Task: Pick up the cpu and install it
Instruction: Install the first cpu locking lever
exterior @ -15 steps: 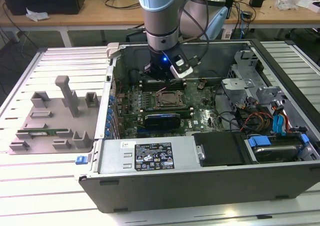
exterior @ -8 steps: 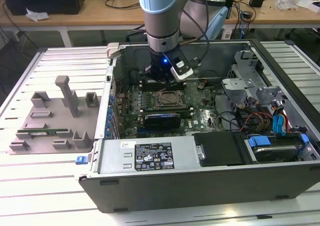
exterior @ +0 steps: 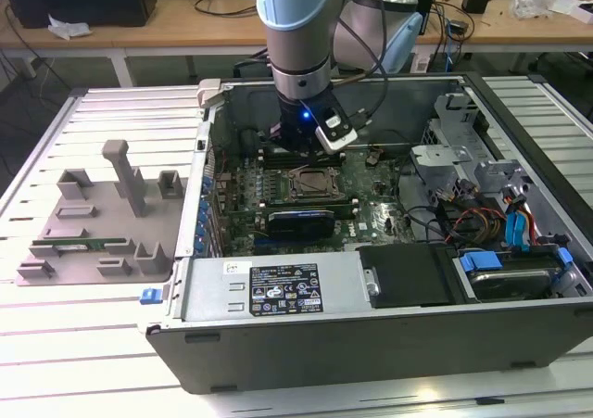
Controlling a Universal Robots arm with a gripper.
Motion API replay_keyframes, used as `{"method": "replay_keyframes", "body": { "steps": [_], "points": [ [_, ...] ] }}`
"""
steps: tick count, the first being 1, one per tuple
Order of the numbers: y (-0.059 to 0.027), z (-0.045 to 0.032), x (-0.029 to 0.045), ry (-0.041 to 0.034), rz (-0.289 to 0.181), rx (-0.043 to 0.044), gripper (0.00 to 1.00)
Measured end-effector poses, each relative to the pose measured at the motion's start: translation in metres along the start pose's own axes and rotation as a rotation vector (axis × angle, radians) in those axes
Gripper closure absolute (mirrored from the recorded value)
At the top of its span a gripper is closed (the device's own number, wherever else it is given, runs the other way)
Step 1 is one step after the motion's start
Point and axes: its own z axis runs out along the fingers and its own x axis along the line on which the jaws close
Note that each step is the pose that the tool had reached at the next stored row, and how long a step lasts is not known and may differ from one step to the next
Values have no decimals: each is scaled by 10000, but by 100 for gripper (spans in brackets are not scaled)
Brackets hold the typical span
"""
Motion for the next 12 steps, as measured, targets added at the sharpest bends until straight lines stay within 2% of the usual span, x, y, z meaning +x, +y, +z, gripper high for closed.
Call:
{"method": "replay_keyframes", "body": {
  "steps": [5,10,12],
  "points": [
    [14,10,2,-52,237,55,89],
    [14,24,4,-121,519,253,89],
    [12,33,5,-173,734,405,89]
  ]
}}
